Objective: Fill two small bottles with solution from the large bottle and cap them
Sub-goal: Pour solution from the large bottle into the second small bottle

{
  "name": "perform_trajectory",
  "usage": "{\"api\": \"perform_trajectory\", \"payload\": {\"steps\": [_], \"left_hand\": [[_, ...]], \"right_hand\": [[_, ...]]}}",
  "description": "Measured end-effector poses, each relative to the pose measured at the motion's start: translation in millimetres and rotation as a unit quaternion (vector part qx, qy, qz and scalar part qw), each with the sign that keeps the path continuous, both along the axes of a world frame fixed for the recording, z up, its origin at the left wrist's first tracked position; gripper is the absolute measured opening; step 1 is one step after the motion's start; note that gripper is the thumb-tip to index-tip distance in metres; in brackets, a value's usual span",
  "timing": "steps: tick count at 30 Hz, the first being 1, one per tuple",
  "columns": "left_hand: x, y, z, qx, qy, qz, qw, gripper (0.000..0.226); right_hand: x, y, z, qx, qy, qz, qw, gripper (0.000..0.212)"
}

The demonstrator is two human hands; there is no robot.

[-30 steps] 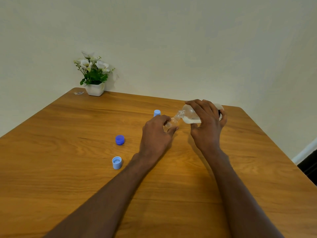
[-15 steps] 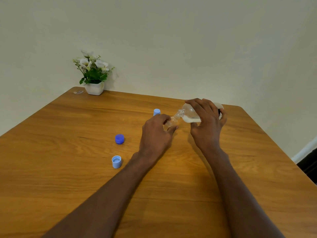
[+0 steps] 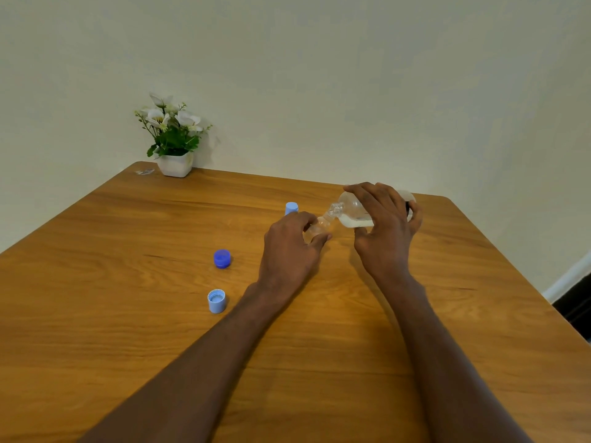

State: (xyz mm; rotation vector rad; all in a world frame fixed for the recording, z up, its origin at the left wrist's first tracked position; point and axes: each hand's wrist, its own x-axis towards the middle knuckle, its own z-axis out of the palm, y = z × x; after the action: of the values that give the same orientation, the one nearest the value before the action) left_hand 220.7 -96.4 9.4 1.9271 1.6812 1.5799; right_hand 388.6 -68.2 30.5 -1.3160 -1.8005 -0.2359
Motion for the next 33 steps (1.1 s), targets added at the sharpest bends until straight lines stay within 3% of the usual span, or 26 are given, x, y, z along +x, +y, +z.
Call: {"api": "perform_trajectory", "payload": {"steps": [33], "left_hand": [[-0.4,0.8,-1.7,0.004,-0.001,-0.002,1.000,0.035]], "right_hand": [[1.0,1.9,-0.9,-0.006,-0.005,-0.003,1.000,0.087]]}}
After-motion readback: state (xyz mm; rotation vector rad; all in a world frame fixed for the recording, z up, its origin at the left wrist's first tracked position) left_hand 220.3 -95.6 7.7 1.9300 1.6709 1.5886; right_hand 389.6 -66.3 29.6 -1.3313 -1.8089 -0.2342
